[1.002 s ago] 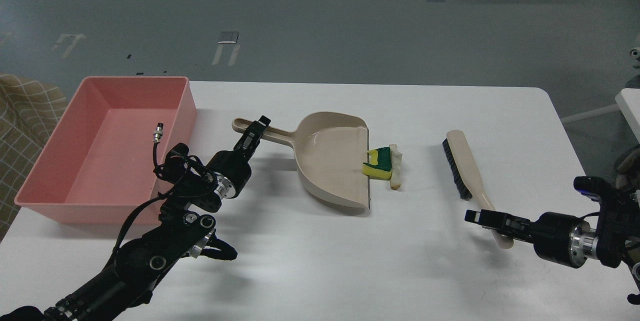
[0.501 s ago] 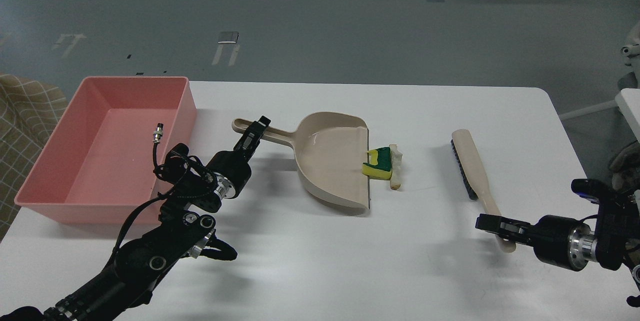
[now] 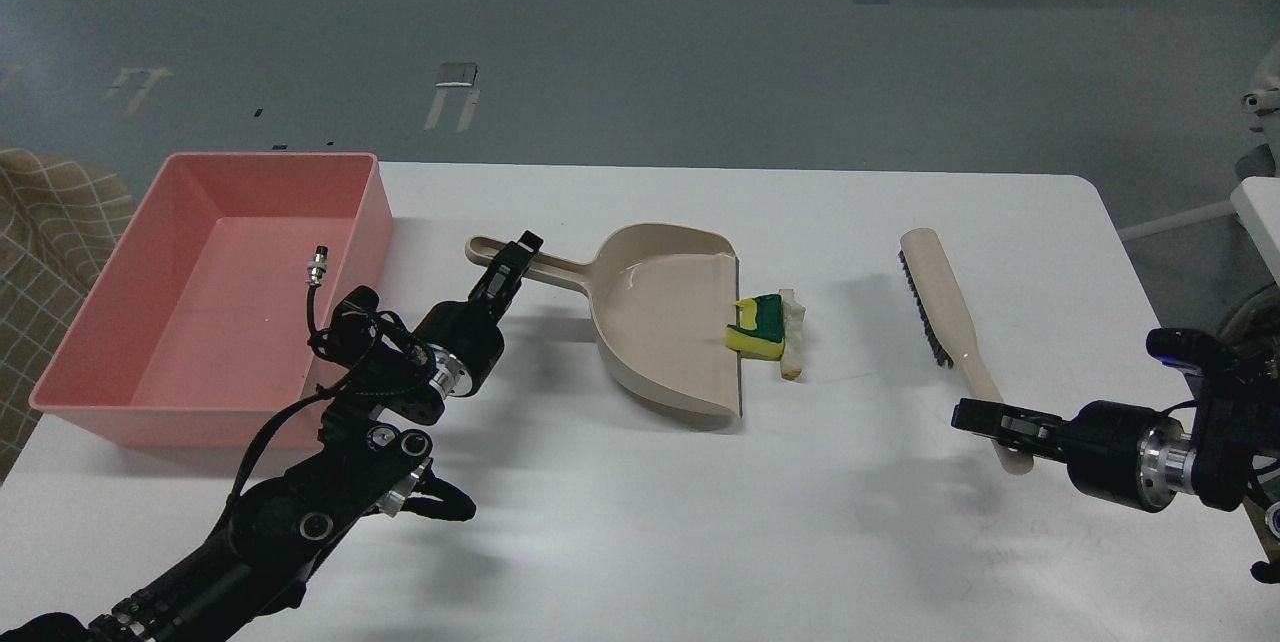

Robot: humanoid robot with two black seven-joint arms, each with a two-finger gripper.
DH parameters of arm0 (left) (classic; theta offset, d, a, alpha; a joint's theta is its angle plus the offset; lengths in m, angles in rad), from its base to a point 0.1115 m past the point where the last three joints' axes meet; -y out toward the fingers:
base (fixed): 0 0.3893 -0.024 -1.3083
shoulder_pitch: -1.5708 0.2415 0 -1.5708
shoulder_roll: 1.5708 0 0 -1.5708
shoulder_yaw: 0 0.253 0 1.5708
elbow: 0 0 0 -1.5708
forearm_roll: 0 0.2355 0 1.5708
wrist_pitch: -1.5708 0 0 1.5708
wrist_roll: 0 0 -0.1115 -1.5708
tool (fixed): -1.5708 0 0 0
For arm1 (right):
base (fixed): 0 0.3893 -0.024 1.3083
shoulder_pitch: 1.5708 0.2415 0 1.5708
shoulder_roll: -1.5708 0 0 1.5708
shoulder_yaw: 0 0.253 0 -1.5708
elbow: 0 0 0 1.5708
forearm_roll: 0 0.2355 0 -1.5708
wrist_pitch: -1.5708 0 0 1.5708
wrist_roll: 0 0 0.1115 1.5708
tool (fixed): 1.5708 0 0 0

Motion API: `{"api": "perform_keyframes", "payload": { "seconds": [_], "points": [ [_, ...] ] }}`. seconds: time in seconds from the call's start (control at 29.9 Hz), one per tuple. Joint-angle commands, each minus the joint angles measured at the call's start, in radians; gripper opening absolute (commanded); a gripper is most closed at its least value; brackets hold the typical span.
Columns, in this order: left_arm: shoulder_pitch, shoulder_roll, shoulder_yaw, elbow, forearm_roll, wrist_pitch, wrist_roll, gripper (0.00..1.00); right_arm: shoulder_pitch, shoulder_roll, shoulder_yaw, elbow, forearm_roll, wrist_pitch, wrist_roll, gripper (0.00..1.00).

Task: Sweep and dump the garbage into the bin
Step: 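Grasp the brush handle with the right gripper and lift it, then sweep the brush bristles across the dustpan toward the left gripper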

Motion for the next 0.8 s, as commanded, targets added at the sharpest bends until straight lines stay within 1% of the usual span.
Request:
{"api": "perform_keyframes", "payload": {
  "seconds": [0.0,0.13,0.43,0.77],
  "points": [
    [0.002,0.000,0.002,-0.009,0.000,0.000,0.000,0.00,-0.001,0.052,-0.006,-0.004,0.000,0.009,-0.013,0.00],
    [0.002,0.000,0.002,-0.009,0.000,0.000,0.000,0.00,-0.007,0.095,-0.011,-0.017,0.000,0.018,-0.021,0.00],
    [0.010,0.002,0.002,-0.032,0.002,-0.002,0.000,0.00,0.003,0.190,-0.023,-0.026,0.000,0.040,-0.023,0.00],
    [0.019,0.006,0.002,-0.034,0.002,-0.002,-0.001,0.00,0.010,0.371,-0.018,-0.118,0.009,0.044,-0.015,0.00]
  ]
}}
